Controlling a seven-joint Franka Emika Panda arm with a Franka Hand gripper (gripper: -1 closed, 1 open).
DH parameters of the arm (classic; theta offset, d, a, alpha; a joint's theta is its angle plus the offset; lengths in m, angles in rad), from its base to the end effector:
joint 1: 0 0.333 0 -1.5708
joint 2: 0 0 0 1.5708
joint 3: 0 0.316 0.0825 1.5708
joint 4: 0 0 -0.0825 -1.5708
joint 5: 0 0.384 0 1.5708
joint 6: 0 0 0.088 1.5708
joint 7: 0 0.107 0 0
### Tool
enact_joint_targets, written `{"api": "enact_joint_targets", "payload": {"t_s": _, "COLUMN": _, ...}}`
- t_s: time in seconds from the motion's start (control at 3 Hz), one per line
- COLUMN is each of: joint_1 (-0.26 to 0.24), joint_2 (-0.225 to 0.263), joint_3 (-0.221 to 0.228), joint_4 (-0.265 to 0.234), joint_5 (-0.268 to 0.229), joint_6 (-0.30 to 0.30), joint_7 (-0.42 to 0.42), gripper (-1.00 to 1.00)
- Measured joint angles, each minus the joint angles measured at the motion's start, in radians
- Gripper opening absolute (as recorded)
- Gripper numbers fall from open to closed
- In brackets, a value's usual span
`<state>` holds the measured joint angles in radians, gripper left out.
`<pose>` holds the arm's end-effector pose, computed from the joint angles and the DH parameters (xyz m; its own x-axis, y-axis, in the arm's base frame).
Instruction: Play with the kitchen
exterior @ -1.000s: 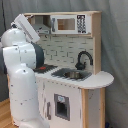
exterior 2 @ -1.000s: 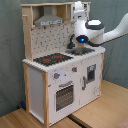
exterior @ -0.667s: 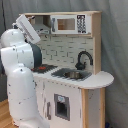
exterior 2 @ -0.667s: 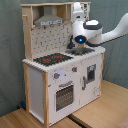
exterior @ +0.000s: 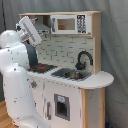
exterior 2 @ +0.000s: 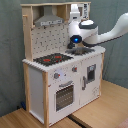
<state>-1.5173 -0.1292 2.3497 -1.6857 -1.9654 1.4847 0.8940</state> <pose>0.4499 0.3879 0.6776 0.2852 0.7693 0.5717 -0.7051 -0.2357 0.6688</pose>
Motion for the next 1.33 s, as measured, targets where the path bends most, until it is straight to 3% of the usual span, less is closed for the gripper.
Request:
{"api": "enact_joint_targets", "payload": {"t_s": 1.0, "joint_1": -0.077, "joint_2": -0.128, "joint_3": 0.002, "joint_4": 0.176, "joint_5": 0.177, "joint_6": 0.126, "joint_7": 0.09, "gripper": 1.0}}
{"api": "enact_joint_targets", "payload": {"t_s": 1.33, "joint_1": -0.122, "joint_2": -0.156, "joint_3": 0.005, "joint_4": 0.211, "joint_5": 0.226, "joint_6": 0.184, "joint_7": 0.123, "gripper": 1.0}}
